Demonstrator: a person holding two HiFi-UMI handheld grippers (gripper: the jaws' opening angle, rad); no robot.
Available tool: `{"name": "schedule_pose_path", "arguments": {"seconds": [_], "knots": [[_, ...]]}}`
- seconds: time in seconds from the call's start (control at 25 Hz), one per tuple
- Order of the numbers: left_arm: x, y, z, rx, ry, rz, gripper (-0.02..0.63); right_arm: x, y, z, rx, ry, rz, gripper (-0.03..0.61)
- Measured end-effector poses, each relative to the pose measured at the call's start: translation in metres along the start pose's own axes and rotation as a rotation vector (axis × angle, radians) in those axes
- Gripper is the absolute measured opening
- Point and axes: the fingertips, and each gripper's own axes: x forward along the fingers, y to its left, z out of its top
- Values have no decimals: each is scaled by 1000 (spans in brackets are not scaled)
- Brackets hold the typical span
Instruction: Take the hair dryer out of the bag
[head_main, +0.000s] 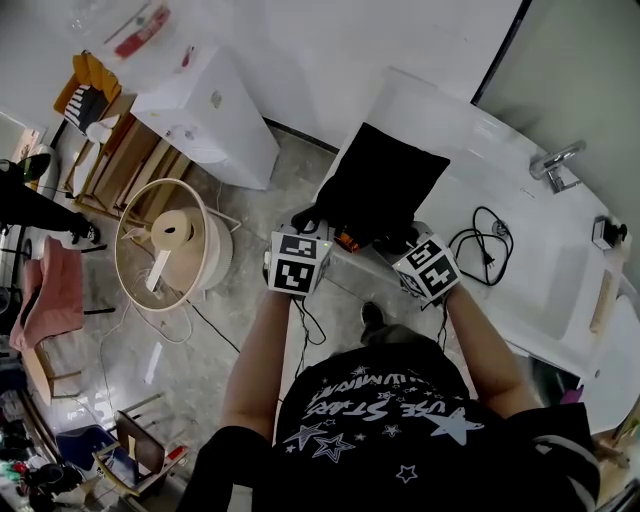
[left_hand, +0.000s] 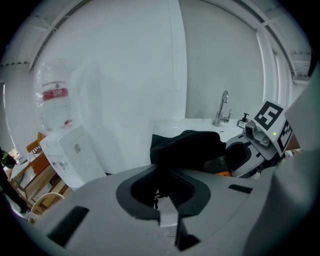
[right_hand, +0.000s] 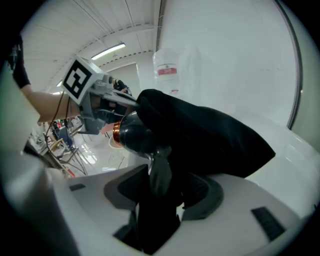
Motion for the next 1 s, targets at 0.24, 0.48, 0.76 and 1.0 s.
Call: {"name": "schedule_pose_path", "arguments": {"seconds": [0.24,0.48,0.76,1.0], "knots": [[-2,1,-4,2,4,-7,32,-13,25,2,-41,5,147,198],[-5,1,-6,-1,9,-6,32,-24,45,-1,-80,7,189,198],[-10,-6,-12,14,15,-20,32,-40,71,-5,-159,3,229,198],[-18,-12,-17,15,17,-19,32,-57,90,-11,-206,-1,239,198]]}}
